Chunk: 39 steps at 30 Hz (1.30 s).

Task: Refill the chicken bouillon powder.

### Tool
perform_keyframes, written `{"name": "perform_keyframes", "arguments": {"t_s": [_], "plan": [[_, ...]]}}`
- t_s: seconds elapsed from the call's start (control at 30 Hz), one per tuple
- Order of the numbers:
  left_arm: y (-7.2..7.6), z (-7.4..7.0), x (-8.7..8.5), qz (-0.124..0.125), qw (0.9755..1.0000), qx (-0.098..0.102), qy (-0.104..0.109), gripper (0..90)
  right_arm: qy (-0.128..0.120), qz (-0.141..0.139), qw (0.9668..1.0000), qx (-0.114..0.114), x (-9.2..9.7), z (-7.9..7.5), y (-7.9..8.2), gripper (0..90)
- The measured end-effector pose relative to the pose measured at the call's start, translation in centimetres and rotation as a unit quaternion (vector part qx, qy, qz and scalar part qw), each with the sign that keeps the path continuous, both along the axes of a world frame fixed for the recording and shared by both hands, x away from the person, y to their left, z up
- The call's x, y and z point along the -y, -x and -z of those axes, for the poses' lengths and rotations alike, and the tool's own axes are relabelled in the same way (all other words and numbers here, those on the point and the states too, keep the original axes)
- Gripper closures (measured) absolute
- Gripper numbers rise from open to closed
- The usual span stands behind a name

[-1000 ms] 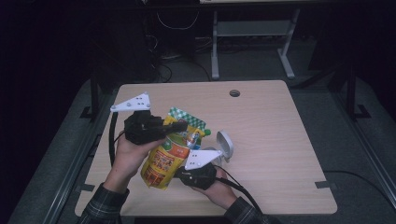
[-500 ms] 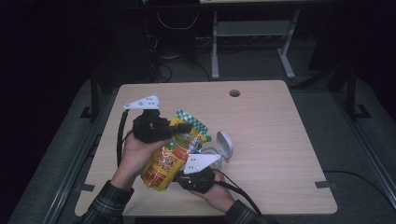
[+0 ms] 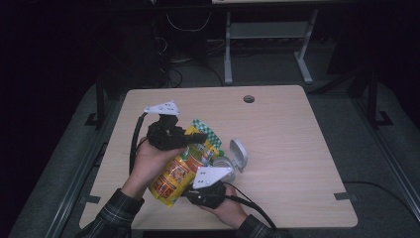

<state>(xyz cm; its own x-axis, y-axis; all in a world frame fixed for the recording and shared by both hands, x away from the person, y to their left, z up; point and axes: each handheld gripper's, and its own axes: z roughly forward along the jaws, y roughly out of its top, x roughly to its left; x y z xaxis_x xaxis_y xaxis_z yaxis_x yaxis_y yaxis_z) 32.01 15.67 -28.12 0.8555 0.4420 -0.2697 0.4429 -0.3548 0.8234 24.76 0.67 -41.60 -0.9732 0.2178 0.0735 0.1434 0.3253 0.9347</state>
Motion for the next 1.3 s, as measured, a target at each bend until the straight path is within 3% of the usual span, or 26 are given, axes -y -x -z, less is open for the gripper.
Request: {"name": "perform_keyframes", "arguments": {"t_s": [0.53, 1.03, 1.3], "plan": [[-0.5, 0.7, 1.0, 0.0, 0.9992, -0.021, -0.035, 90.0, -0.006, -0.009, 0.9999, -0.009, -0.3, 0.1, 0.3, 90.0], [-1.2, 0.9, 2.1, 0.003, 0.9966, -0.031, -0.076, 90.0, -0.017, -0.015, 0.9996, -0.015, -0.3, 0.1, 0.3, 90.0], [-1.3, 0.9, 2.8, 0.005, 0.9954, -0.036, -0.088, 89.9, -0.024, -0.016, 0.9994, -0.019, -0.3, 0.1, 0.4, 90.0]]}}
